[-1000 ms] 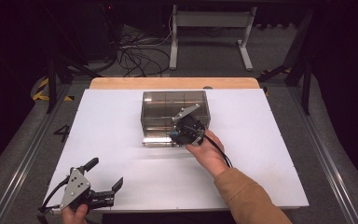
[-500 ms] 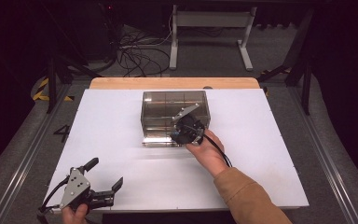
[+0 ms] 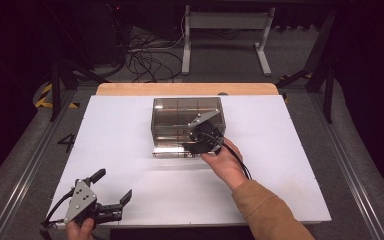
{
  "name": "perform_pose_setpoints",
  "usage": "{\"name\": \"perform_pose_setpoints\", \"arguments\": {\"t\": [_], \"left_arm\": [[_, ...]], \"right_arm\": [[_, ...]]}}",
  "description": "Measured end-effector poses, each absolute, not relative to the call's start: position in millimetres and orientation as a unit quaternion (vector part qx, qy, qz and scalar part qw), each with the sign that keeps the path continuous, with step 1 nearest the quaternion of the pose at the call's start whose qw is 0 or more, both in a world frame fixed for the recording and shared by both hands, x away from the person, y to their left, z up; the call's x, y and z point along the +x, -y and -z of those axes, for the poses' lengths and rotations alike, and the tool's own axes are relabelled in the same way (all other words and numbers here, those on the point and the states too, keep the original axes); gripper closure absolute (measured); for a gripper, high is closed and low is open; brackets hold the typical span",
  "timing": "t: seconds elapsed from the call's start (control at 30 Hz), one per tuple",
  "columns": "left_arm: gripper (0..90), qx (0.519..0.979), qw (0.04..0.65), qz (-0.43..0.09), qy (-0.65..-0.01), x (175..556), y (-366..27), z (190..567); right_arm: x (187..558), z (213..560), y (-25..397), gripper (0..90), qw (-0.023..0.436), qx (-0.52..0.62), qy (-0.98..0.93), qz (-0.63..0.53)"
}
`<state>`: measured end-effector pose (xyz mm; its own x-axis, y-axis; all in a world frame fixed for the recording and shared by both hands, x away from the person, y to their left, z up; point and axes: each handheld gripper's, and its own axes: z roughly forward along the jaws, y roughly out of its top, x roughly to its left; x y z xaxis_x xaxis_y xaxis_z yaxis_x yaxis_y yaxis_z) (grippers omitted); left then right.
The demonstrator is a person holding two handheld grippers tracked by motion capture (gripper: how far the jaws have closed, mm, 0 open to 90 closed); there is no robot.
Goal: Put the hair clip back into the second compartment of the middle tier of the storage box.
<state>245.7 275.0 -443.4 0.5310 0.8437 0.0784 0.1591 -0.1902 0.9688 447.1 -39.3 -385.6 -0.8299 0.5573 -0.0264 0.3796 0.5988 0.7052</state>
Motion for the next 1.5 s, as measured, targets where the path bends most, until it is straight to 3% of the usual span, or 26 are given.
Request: {"name": "perform_pose_setpoints", "arguments": {"t": [0.8,1.5], "left_arm": [[0.8,0.698,0.527,-0.327,-0.359,244.1,-275.4,442.7],[0.8,0.698,0.526,-0.328,-0.359,245.0,-275.2,443.1]], "right_arm": [[426.2,362.1,51.6,53.1,0.139,0.225,-0.869,-0.419],[395.4,342.8,108.5,17.0,0.157,0.205,-0.832,-0.491]]}}
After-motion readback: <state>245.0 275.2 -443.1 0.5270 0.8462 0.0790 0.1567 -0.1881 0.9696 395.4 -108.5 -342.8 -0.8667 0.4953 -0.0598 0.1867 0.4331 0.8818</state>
